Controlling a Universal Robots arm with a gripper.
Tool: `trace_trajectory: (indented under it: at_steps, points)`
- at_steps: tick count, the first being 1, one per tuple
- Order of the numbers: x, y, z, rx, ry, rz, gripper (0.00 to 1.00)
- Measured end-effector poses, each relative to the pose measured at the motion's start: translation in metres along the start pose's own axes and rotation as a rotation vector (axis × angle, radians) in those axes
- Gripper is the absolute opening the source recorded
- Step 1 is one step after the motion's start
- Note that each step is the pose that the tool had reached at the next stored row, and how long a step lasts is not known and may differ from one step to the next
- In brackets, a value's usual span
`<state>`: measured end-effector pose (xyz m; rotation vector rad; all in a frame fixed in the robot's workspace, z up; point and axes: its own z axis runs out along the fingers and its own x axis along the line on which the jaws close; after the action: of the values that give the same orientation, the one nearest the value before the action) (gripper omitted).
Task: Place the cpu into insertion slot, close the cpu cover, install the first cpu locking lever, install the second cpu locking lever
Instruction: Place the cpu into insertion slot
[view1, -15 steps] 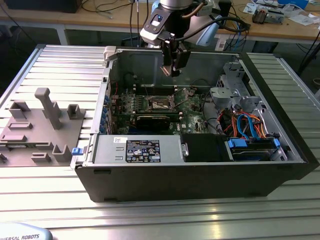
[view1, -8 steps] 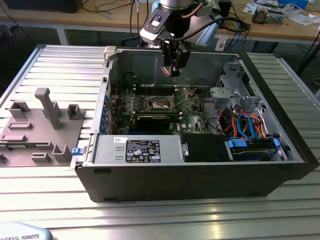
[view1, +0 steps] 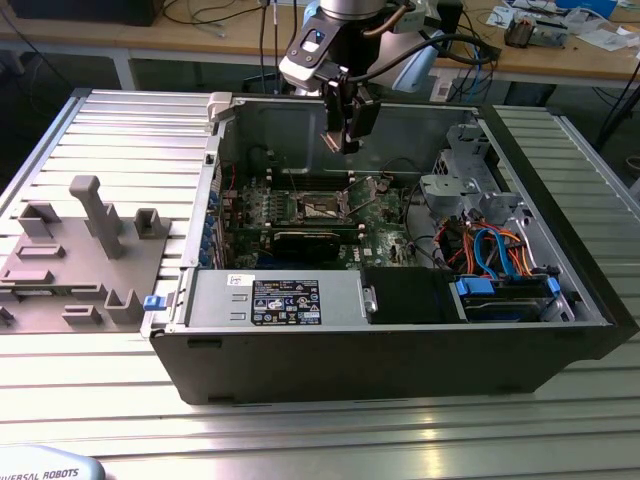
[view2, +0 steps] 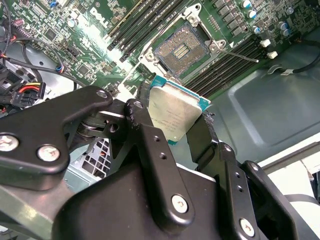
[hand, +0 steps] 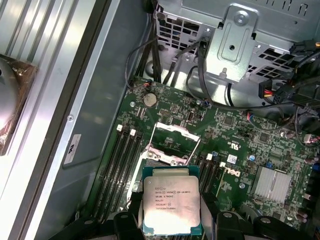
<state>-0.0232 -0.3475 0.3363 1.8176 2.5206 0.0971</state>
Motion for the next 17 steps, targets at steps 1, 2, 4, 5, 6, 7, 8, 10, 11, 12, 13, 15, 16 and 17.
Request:
trace_trajectory:
  at_steps: [1, 2, 4, 5, 6, 7, 8, 10, 11, 12, 13, 15, 16, 17]
  points:
    - [0.0, 0.0, 0.0, 0.0, -0.0001, 0.001, 0.54]
    - [0.0, 0.0, 0.0, 0.0, -0.0001, 0.001, 0.54]
    - [0.0, 0.0, 0.0, 0.0, -0.0002, 0.003, 0.54]
    - [0.0, 0.0, 0.0001, 0.0, -0.0002, 0.003, 0.54]
    - [0.0, 0.0, 0.0001, 0.0, -0.0003, 0.004, 0.54]
    - [0.0, 0.0, 0.0001, -0.0001, -0.0003, 0.005, 0.54]
    - [0.0, 0.0, 0.0001, 0.0, -0.0004, 0.006, 0.54]
    - [0.0, 0.0, 0.0001, -0.0001, -0.0005, 0.007, 0.54]
    - [0.0, 0.0, 0.0002, -0.0001, -0.0005, 0.008, 0.54]
    - [0.0, 0.0, 0.0002, -0.0001, -0.0006, 0.008, 0.54]
    - [0.0, 0.0, 0.0002, -0.0001, -0.0006, 0.009, 0.54]
    - [0.0, 0.0, 0.0002, -0.0001, -0.0007, 0.01, 0.54]
    - [0.0, 0.0, 0.0003, -0.0001, -0.0007, 0.011, 0.54]
    - [0.0, 0.0, 0.0003, -0.0001, -0.0008, 0.011, 0.54]
